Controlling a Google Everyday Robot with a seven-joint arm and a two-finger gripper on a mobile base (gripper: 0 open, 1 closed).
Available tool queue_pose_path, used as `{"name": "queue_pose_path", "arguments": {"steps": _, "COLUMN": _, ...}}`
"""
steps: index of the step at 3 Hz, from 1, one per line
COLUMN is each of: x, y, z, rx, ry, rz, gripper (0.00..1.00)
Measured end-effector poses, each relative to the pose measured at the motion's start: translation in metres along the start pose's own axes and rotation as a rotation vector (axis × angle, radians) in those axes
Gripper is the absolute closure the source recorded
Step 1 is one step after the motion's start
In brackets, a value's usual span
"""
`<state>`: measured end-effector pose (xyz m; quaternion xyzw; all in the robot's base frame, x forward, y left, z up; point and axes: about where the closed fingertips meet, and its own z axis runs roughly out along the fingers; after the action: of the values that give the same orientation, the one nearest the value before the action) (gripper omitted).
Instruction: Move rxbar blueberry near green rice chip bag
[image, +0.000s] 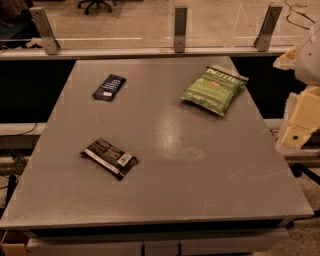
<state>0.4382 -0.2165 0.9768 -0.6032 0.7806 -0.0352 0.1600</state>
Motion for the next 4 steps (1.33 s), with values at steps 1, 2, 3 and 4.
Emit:
{"name": "queue_pose_path", "arguments": {"steps": 1, "x": 0.000, "y": 0.000, "z": 0.000, "rx": 0.000, "ry": 0.000, "rz": 0.000, "gripper": 0.00}}
{"name": "queue_pose_path", "arguments": {"steps": 2, "x": -0.011, "y": -0.005, "z": 0.005, "rx": 0.002, "ry": -0.023, "rz": -0.012, "gripper": 0.00}}
{"name": "queue_pose_path", "arguments": {"steps": 3, "x": -0.051, "y": -0.022, "z": 0.036, "rx": -0.012, "ry": -0.092, "rz": -0.048, "gripper": 0.00}}
{"name": "queue_pose_path", "arguments": {"steps": 4, "x": -0.115, "y": -0.046, "z": 0.077, "rx": -0.023, "ry": -0.207, "rz": -0.094, "gripper": 0.00}}
